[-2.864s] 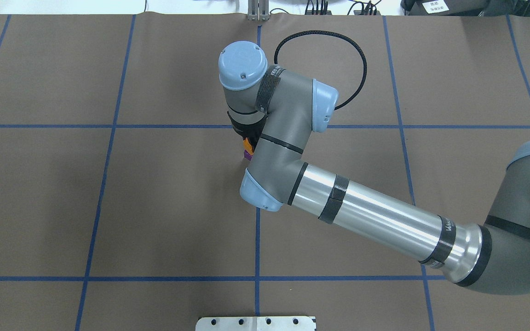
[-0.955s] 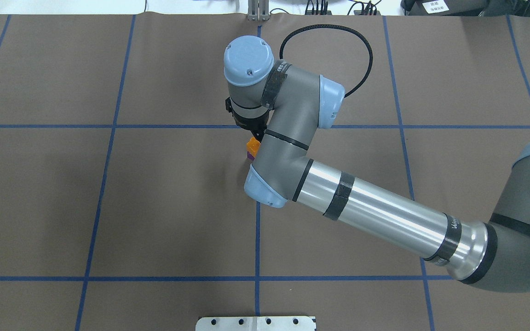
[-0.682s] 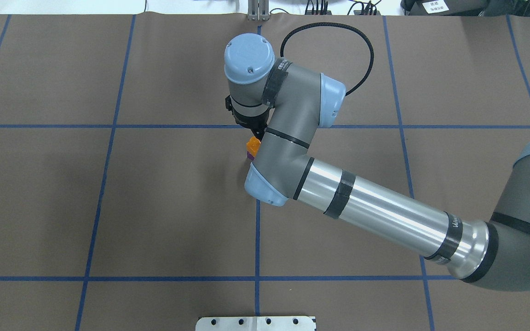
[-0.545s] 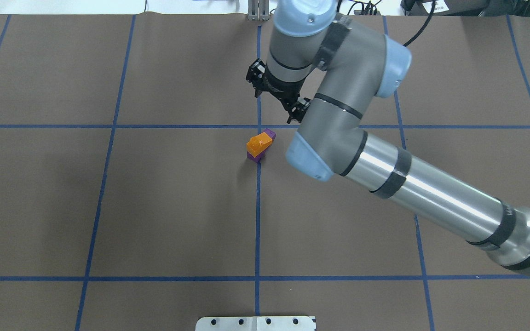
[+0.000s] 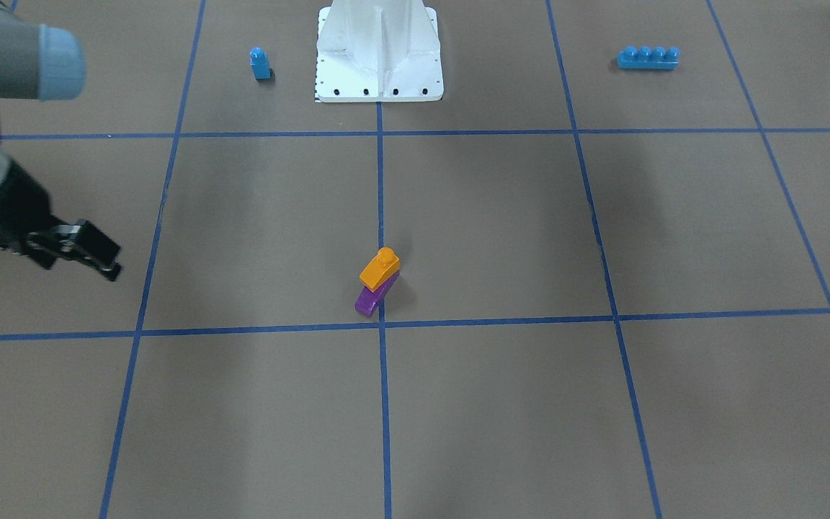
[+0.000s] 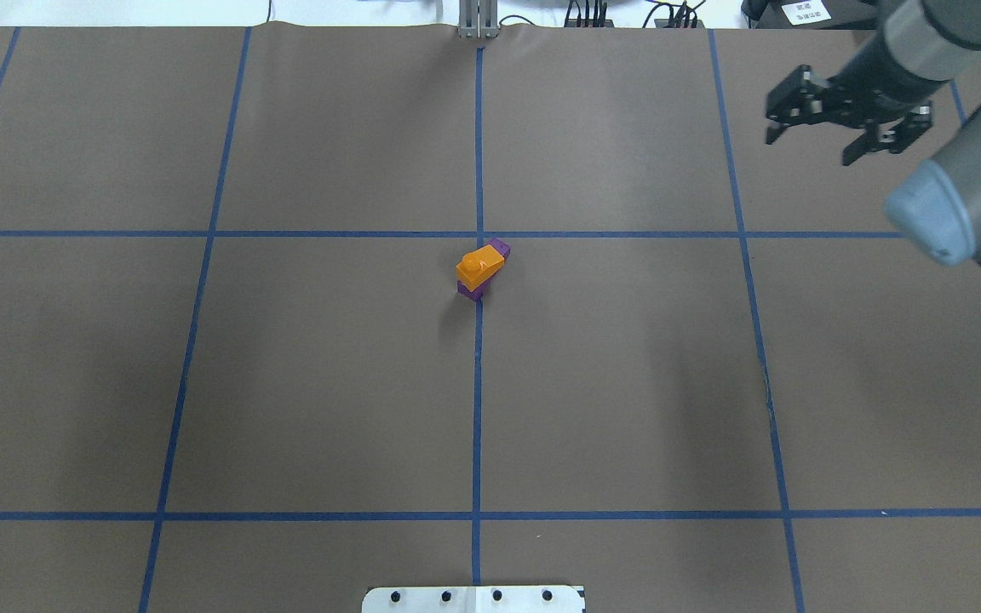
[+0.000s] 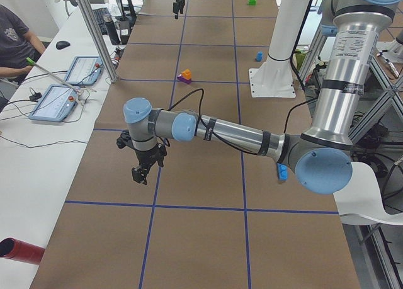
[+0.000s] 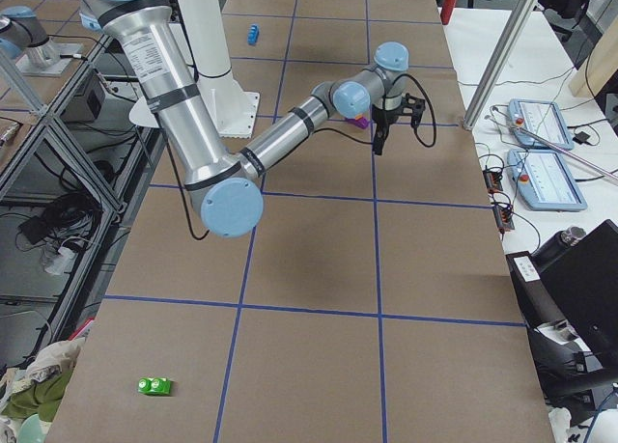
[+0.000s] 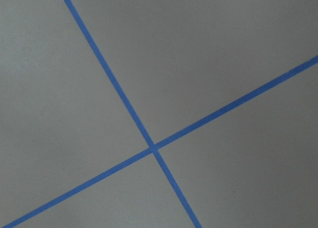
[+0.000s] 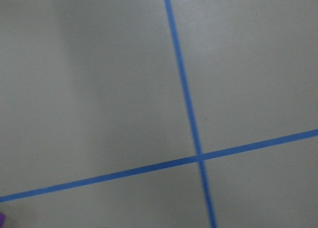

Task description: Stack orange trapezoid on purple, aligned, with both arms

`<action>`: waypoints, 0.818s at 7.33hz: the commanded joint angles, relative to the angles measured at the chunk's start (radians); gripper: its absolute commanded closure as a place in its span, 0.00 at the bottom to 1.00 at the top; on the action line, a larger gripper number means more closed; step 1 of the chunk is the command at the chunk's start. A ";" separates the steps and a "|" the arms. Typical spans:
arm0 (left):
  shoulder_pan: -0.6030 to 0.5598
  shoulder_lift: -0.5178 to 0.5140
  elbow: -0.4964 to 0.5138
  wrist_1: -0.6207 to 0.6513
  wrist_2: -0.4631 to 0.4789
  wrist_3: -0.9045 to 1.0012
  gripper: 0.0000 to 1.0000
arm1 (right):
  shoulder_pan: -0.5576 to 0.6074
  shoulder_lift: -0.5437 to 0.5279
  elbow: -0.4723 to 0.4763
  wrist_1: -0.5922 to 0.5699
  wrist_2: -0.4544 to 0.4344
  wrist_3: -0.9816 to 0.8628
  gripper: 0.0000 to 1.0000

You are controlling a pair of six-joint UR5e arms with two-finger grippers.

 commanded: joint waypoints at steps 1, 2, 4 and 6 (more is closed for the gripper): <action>-0.006 0.062 -0.008 -0.011 0.005 0.008 0.00 | 0.243 -0.193 -0.056 -0.006 0.022 -0.642 0.00; -0.012 0.064 -0.010 -0.011 0.004 0.009 0.00 | 0.289 -0.275 -0.076 0.003 0.012 -0.774 0.00; -0.032 0.064 -0.007 -0.005 0.004 0.009 0.00 | 0.319 -0.400 -0.069 0.023 -0.013 -0.786 0.00; -0.065 0.066 0.008 0.006 -0.001 0.009 0.00 | 0.406 -0.446 -0.079 0.051 0.052 -0.781 0.00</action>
